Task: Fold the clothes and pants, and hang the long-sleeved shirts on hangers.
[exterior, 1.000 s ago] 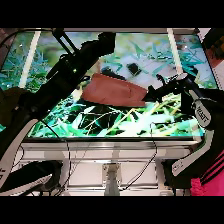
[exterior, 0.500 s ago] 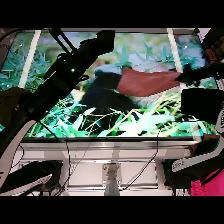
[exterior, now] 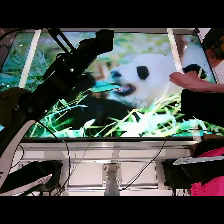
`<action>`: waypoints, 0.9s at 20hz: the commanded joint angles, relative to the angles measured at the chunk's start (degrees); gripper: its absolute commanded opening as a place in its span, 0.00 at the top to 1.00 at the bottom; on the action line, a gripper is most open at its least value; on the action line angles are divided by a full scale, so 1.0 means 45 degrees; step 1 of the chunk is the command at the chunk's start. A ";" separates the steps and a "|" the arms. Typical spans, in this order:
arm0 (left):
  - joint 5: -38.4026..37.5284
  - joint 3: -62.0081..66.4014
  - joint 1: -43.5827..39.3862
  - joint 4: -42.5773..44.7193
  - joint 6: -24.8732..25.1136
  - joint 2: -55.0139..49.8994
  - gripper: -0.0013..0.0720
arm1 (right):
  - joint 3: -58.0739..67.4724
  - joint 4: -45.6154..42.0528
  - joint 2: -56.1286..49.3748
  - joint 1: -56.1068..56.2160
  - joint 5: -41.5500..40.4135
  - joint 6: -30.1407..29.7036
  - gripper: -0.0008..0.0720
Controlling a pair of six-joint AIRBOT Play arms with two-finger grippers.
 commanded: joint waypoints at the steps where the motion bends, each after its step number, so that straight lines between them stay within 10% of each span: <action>1: 0.0000 0.0010 0.0005 0.0000 0.0000 0.0010 0.06 | 0.0000 -0.0194 0.0015 -0.2390 0.0617 0.0019 0.97; 5: 0.0000 0.0010 0.0005 0.0000 0.0000 0.0010 0.06 | -0.1049 -0.0257 0.0015 -0.3721 0.1156 0.0520 0.96; 6: 0.0000 0.0010 0.0005 0.0000 0.0000 0.0010 0.06 | -0.1258 -0.0277 0.0015 -0.3784 0.1214 0.0612 0.83; 8: 0.0000 0.0010 0.0005 0.0005 0.0005 0.0005 0.06 | -0.1341 -0.0457 0.0019 -0.3764 0.1506 0.1156 0.22; 9: 0.0000 0.0010 0.0005 0.0000 0.0000 0.0005 0.06 | -0.1282 -0.0447 0.0024 -0.3755 0.1681 0.1171 0.21; 13: -0.0155 0.0010 0.0058 0.0097 0.0272 0.0005 0.12 | -0.0384 0.1885 0.0044 -0.3755 0.1316 0.1744 0.33; 15: -0.0573 0.0010 0.0301 0.0097 0.0792 0.0063 0.47 | 0.0262 0.6353 0.0044 -0.3512 0.1001 0.1355 0.95; 17: -0.1443 0.0010 0.0685 0.0102 0.1783 0.0379 0.96 | 0.0602 0.9981 0.0185 -0.2730 0.1044 0.1010 0.96; 18: -0.1996 0.0010 0.0889 0.0092 0.2506 0.0714 0.97 | 0.0602 1.0992 0.0359 -0.2157 0.1098 0.1001 0.96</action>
